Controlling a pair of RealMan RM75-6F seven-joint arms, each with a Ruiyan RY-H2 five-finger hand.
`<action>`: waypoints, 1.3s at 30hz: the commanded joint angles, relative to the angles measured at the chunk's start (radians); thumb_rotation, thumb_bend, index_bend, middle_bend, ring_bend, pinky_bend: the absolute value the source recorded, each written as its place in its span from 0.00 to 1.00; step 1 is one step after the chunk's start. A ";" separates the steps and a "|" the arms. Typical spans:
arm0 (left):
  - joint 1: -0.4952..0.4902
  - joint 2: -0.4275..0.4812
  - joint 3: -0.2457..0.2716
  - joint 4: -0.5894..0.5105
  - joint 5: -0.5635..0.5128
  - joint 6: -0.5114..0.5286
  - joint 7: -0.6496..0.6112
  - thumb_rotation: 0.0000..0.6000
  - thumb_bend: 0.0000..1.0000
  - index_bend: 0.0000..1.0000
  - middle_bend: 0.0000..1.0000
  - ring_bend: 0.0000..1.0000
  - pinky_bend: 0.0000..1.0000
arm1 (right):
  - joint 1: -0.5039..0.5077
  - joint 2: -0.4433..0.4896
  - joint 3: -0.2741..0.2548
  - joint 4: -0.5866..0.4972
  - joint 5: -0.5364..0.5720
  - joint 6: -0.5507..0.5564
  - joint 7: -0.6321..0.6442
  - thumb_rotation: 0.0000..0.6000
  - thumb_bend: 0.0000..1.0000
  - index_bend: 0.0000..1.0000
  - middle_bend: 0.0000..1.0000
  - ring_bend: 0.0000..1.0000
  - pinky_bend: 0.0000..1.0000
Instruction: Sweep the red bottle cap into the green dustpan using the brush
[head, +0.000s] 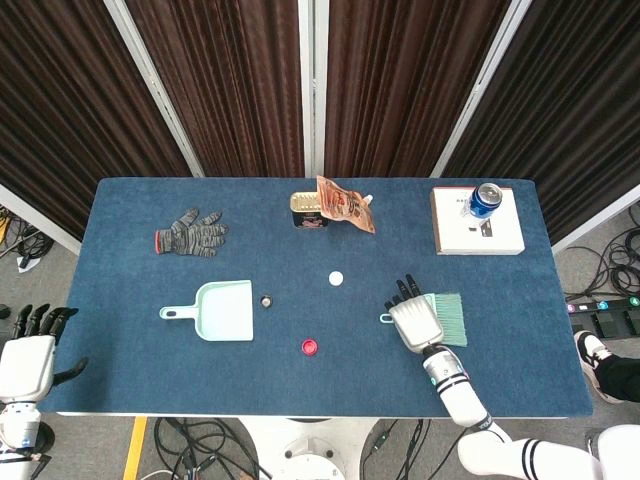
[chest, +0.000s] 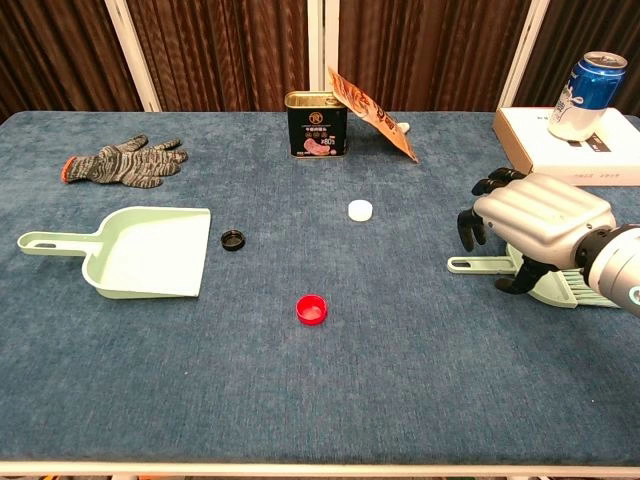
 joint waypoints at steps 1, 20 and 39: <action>0.000 -0.002 0.000 0.005 0.000 -0.002 -0.006 1.00 0.18 0.21 0.18 0.09 0.04 | 0.005 -0.017 -0.005 0.025 0.006 0.013 -0.008 1.00 0.15 0.42 0.41 0.11 0.06; -0.004 -0.005 -0.002 0.016 -0.007 -0.019 -0.008 1.00 0.18 0.21 0.18 0.09 0.04 | 0.030 -0.050 -0.013 0.089 0.059 -0.010 0.006 1.00 0.21 0.45 0.45 0.14 0.06; -0.181 0.053 -0.073 -0.025 0.003 -0.221 -0.063 1.00 0.18 0.28 0.25 0.13 0.06 | 0.047 0.155 0.067 -0.068 -0.041 -0.017 0.346 1.00 0.48 0.70 0.61 0.28 0.06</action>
